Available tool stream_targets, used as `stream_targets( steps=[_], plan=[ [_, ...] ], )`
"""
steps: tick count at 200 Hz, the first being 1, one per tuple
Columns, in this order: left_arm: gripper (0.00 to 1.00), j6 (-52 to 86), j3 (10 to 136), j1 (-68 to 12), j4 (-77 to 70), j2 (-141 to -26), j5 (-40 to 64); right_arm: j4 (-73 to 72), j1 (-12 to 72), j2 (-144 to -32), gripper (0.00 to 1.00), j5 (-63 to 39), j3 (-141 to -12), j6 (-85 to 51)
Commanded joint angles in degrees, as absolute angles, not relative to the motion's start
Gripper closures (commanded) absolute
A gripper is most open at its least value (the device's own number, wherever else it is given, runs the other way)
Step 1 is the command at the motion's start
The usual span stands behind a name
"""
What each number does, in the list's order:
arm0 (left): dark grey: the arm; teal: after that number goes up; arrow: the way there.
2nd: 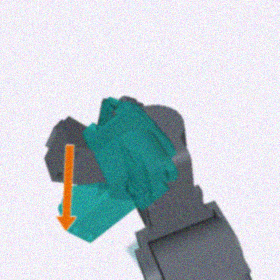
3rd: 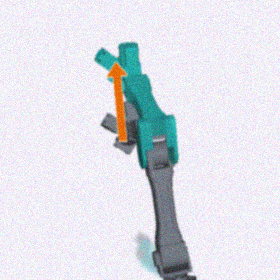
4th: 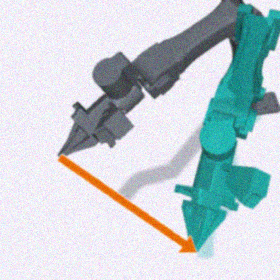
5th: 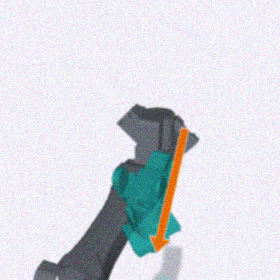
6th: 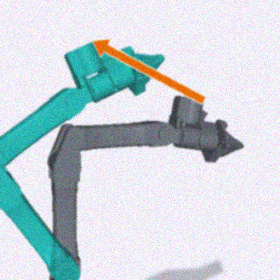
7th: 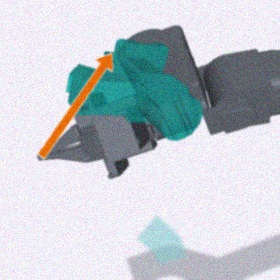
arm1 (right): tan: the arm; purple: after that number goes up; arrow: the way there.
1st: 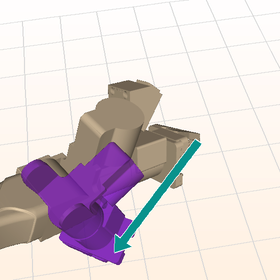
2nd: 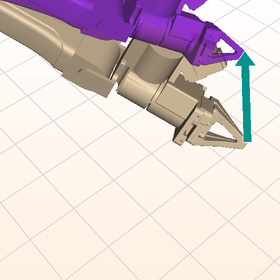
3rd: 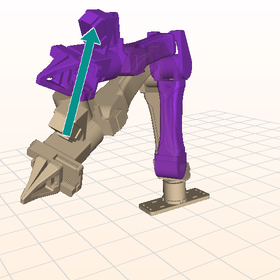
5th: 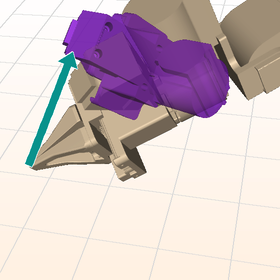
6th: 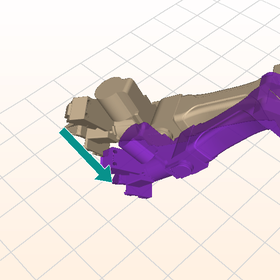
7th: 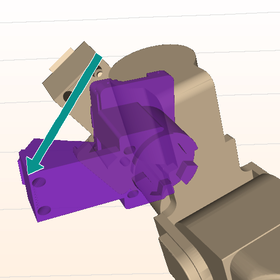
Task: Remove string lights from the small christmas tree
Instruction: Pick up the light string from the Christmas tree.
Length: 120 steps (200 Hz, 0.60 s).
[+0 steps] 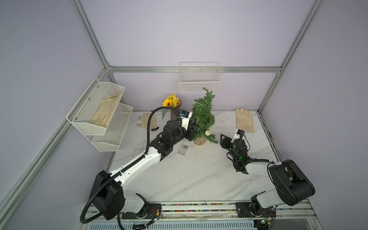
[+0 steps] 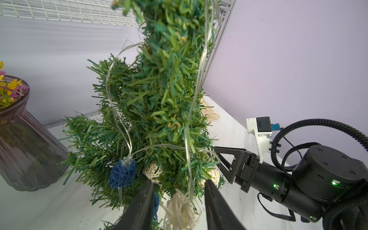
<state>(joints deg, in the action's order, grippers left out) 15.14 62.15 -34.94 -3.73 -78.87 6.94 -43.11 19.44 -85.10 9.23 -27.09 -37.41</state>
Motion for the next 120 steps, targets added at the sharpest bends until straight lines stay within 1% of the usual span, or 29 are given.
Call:
stream_targets(
  steps=[1, 33, 42, 81, 120],
  plan=[
    [0.58, 13.28, 68.73, -35.16, -5.77, -78.4, 5.94, -44.08, 19.58, -84.55, 0.47, 9.14, -27.87, -37.78],
    [0.58, 12.66, 68.64, -35.16, -5.72, -77.97, 5.4, -44.12, 19.51, -84.46, 0.49, 9.22, -27.82, -37.72],
    [0.59, 12.57, 68.75, -35.11, -5.71, -78.04, 5.53, -44.12, 19.59, -84.49, 0.49, 9.32, -27.85, -37.79],
    [0.75, 12.74, 69.56, -35.15, -5.48, -78.4, 6.24, -44.03, 19.59, -84.22, 0.5, 9.15, -27.88, -37.78],
    [0.86, 12.57, 69.83, -35.16, -4.7, -77.62, 5.86, -43.97, 19.53, -84.01, 0.51, 9.14, -27.84, -37.77]
  ],
)
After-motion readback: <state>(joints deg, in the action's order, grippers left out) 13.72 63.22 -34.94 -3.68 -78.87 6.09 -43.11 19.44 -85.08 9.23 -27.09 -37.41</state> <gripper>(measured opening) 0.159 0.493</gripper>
